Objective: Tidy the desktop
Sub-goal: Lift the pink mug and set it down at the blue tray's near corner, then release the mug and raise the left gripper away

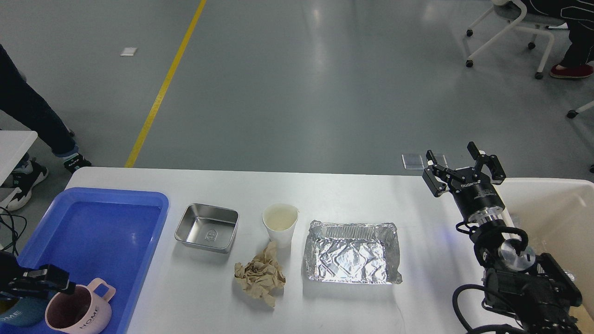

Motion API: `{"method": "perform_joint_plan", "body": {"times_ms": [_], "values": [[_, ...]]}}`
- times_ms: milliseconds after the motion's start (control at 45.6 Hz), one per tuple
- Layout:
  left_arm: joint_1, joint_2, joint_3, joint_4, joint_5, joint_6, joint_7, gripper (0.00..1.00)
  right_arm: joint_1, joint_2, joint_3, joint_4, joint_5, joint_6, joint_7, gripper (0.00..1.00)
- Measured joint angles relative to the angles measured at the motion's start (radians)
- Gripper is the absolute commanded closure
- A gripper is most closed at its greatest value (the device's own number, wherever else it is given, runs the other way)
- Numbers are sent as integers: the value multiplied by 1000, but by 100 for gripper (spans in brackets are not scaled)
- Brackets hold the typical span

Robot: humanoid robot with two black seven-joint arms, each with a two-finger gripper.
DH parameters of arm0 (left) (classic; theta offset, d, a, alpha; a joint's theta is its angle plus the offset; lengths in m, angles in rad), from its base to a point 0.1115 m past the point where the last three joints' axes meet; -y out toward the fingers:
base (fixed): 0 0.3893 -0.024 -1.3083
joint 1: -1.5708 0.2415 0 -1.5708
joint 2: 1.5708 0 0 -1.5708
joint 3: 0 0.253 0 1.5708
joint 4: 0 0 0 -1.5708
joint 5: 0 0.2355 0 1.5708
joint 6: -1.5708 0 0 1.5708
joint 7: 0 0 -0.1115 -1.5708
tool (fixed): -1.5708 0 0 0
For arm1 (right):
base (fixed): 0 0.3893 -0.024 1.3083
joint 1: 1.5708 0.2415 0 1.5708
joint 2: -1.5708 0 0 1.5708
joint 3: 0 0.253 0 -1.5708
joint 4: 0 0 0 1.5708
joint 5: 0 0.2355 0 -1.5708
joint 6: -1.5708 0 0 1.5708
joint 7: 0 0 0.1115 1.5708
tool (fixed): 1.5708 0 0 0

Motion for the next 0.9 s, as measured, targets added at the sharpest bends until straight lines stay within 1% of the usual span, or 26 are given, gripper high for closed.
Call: {"method": "perform_joint_plan", "body": {"times_ms": [88,154,285,329,395,526,592,636,658,702,790,899], "values": [[-34,53,-8,-11,-32,-50,-10,4,1,0,0,0,0,0,0,0],[-51,89,-31,-19,-64,-73,-14,4,3,0,-1,0,0,0,0,0],[-59,140,-104,-25,-173,-91,-18,4,8,0,-2,0,0,-2,0,0],[-59,158,-129,-27,-227,-93,-26,4,9,1,-2,0,0,-2,0,0],[-58,187,-163,-29,-316,-94,-57,4,11,1,-2,0,0,-4,0,0],[-55,224,-196,-32,-443,-94,-136,4,16,1,-4,1,0,-7,0,0],[-55,243,-200,-32,-469,-94,-188,4,17,1,-5,1,0,-7,0,0],[-55,252,-203,-32,-477,-94,-232,4,18,2,-5,1,0,-8,0,0],[-55,257,-207,-32,-480,-94,-266,4,19,2,-5,1,0,-8,0,0],[-55,263,-214,-32,-485,-94,-302,4,20,3,-5,1,0,-8,0,0],[-56,281,-229,-32,-513,-91,-339,4,20,2,-5,2,0,-8,0,0],[-56,325,-233,-32,-578,-91,-350,4,19,0,-5,14,0,-9,0,0]]}}
